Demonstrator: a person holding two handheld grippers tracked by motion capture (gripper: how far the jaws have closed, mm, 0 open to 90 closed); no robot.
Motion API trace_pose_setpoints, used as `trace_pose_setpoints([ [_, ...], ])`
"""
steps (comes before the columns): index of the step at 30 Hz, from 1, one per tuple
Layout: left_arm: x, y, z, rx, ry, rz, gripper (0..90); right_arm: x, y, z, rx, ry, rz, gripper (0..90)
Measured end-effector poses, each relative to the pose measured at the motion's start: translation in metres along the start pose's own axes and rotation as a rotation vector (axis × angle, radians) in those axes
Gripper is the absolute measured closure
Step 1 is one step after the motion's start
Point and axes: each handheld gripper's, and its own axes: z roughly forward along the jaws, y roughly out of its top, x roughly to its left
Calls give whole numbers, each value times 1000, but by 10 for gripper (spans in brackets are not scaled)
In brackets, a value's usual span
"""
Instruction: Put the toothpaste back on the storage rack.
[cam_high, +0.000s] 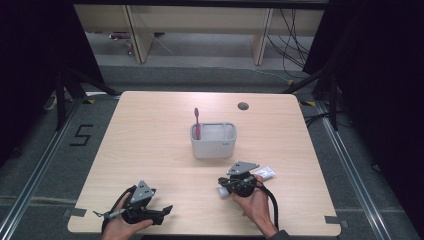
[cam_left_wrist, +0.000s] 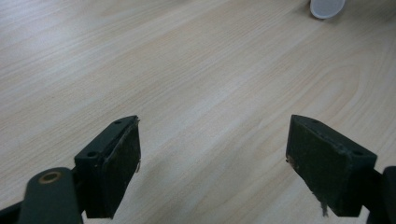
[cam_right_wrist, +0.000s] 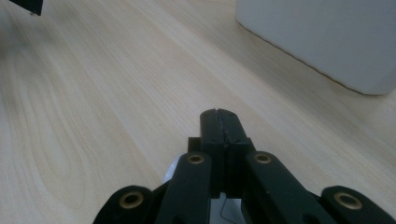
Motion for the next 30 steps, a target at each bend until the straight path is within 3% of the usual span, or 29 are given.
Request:
trace_pose_setpoints([
  [6, -1, 0, 0, 13, 5, 8, 174, 3, -1, 3, 15, -10, 9, 900],
  [8, -2, 0, 0, 1, 3, -2, 174, 4, -1, 1, 34, 7, 1, 900],
  [9, -1, 0, 0, -3, -2, -5, 175, 8, -2, 0, 36, 15, -27, 900],
  [12, 0, 0, -1, 1, 0, 0, 174, 13, -4, -2, 39, 1, -18, 900],
  [15, 0, 0, -2, 1, -3, -3, 175, 14, -10, -11, 66, 12, -52, 900],
  [20, 0, 0, -1, 2, 3, 0, 176, 15, -17, -18, 69, 23, -34, 900],
  [22, 0, 0, -1, 2, -1, 1, 176, 16, -21, -21, 85, 28, -62, 900],
  [30, 0, -1, -1, 4, -2, 2, 177, 20, -32, -31, 120, 50, -83, 900],
])
